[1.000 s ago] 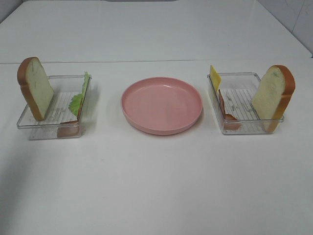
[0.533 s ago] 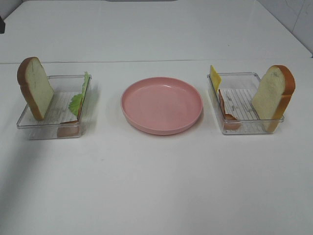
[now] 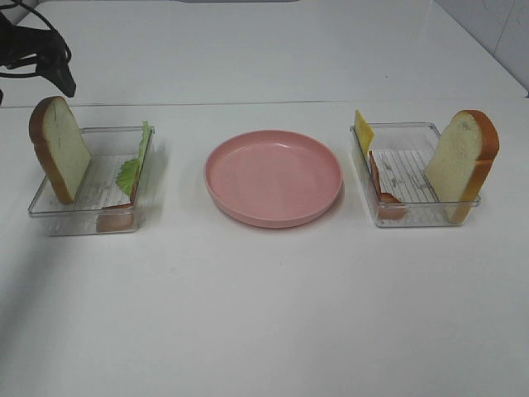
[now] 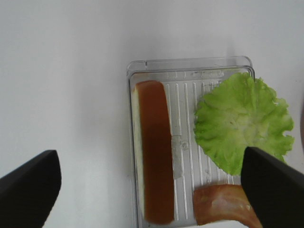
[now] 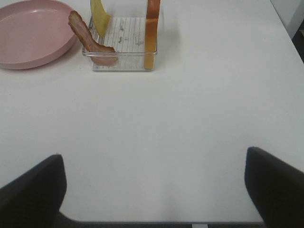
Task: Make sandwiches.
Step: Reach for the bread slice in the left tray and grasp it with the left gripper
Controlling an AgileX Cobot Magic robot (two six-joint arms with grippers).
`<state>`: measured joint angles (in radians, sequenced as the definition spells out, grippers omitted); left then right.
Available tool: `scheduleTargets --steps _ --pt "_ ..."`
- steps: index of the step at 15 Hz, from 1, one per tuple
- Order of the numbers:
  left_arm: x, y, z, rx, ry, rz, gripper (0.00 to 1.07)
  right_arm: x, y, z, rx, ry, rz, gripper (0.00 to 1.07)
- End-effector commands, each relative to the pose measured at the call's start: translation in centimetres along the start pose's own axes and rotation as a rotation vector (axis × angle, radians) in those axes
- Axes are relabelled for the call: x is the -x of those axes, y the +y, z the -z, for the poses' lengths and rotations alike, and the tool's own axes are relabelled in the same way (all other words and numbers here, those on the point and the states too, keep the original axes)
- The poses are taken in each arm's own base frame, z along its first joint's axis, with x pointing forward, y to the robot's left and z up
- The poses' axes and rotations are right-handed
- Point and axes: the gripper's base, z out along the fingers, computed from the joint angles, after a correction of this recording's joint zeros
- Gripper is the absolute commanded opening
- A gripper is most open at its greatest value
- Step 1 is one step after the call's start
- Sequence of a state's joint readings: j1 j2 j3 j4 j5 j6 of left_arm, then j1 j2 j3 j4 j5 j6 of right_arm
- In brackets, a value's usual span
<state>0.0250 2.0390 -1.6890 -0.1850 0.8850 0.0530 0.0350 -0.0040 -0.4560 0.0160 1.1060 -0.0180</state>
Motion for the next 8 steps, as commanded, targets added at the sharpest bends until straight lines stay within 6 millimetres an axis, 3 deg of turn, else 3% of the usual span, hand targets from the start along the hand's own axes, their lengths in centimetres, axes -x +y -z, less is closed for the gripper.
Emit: scheduleTargets --steps 1,4,8 --pt "0.0 0.3 -1.9 -0.014 0.022 0.010 0.95 -0.3 0.0 0.2 -0.009 -0.031 0.004 0.99" --pt "-0.7 0.7 -4.6 -0.010 0.082 0.010 0.95 -0.3 0.0 0.2 -0.009 -0.031 0.004 0.99" --pt "-0.7 0.7 -4.6 -0.010 0.081 0.010 0.95 -0.3 0.0 0.2 -0.009 -0.031 0.004 0.99"
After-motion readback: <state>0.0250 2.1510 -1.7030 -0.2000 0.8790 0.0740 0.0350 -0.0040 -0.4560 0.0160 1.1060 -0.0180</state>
